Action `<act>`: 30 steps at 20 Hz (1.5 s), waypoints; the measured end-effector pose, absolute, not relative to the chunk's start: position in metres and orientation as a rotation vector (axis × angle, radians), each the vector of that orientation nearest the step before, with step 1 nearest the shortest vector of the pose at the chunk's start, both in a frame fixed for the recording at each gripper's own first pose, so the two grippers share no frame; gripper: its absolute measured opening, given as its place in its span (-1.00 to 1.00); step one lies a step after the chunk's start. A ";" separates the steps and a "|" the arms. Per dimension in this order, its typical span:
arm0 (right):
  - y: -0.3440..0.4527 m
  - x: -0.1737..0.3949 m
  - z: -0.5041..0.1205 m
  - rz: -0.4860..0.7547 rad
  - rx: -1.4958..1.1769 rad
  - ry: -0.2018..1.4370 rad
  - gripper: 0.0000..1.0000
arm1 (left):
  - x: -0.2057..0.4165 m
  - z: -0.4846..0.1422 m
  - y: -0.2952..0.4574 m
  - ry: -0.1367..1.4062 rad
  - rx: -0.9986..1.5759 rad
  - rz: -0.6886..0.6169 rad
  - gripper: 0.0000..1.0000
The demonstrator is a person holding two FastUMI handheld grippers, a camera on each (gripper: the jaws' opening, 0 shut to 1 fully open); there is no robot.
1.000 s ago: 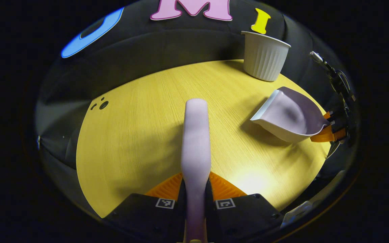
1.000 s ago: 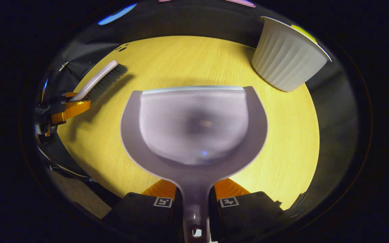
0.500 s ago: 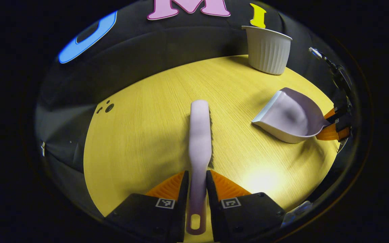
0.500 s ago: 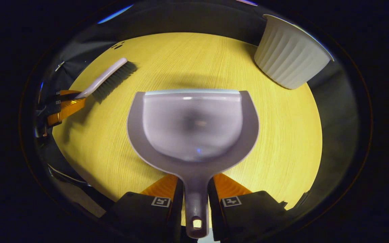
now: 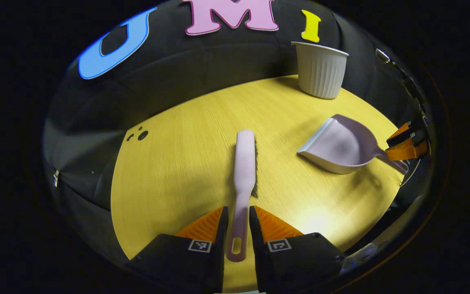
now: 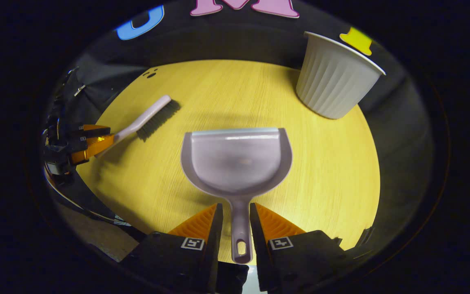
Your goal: Pick up the small broom and dustpan from the desktop, sweep the trash into the dustpan with the broom, and then empty the trash into the garbage bin.
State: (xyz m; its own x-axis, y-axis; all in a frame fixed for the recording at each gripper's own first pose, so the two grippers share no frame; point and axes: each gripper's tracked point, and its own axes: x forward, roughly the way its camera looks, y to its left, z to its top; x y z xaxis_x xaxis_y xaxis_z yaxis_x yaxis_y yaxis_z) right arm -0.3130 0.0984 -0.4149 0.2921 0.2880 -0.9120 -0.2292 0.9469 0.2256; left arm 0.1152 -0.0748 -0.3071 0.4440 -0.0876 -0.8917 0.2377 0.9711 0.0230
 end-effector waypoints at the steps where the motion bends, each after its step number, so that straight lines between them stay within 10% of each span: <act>1: 0.099 -0.305 -0.401 0.336 0.060 1.171 -0.14 | 0.120 -0.295 -0.077 1.062 0.136 -0.198 -0.30; 15: 0.104 -0.210 -0.208 0.247 0.101 0.530 -0.21 | 0.215 -0.108 -0.091 0.479 -0.007 -0.183 -0.31; 30: 0.086 -0.208 -0.176 0.470 0.096 0.413 -0.25 | 0.212 -0.076 -0.118 0.464 -0.049 0.014 -0.31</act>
